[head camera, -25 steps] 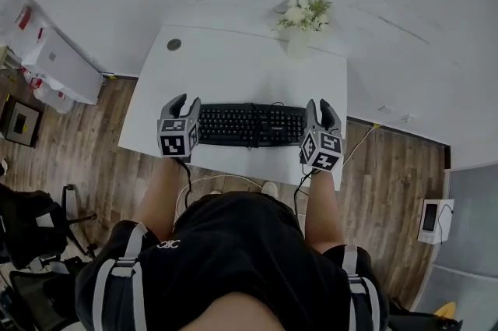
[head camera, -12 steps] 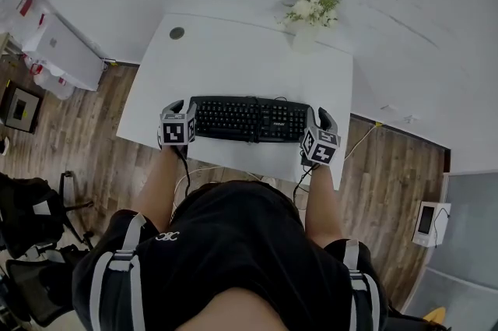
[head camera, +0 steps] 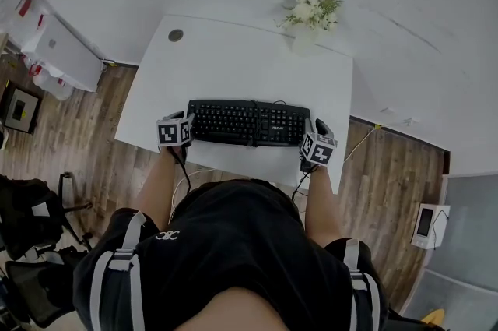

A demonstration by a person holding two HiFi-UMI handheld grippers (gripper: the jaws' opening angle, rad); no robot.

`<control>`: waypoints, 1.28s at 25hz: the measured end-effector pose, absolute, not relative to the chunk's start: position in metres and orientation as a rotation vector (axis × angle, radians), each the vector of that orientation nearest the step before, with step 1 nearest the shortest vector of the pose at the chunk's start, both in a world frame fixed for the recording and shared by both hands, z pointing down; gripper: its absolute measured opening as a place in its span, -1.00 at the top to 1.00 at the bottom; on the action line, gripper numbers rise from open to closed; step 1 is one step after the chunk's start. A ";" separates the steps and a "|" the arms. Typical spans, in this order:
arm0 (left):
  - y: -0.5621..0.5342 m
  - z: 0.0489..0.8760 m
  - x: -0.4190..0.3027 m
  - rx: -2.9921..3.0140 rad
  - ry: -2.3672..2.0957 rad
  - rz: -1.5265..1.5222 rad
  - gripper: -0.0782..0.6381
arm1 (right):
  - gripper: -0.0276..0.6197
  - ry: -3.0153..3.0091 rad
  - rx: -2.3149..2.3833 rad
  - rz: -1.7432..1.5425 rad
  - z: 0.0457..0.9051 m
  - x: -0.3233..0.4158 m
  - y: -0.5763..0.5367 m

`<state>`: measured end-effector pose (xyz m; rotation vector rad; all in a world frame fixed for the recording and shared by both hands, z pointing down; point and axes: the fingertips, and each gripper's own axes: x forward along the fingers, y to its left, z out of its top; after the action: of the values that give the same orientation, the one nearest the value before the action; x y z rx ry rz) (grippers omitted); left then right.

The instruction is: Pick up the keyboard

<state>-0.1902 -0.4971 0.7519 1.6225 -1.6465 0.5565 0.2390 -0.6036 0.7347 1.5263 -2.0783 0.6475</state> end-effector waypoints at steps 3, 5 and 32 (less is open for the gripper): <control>-0.493 0.761 -0.187 1.634 -1.608 0.561 0.32 | 0.46 -2.048 1.467 0.713 0.752 0.237 -0.592; -0.491 0.767 -0.184 1.653 -1.585 0.588 0.31 | 0.47 -2.050 1.443 0.770 0.760 0.237 -0.587; -0.494 0.783 -0.190 1.560 -1.303 0.219 0.34 | 0.52 -2.132 1.114 1.371 0.775 0.223 -0.591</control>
<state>-0.1897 -0.4935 0.7831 1.5601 -1.3027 0.2193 0.2232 -0.5909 0.7754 1.1142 -2.1315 1.3715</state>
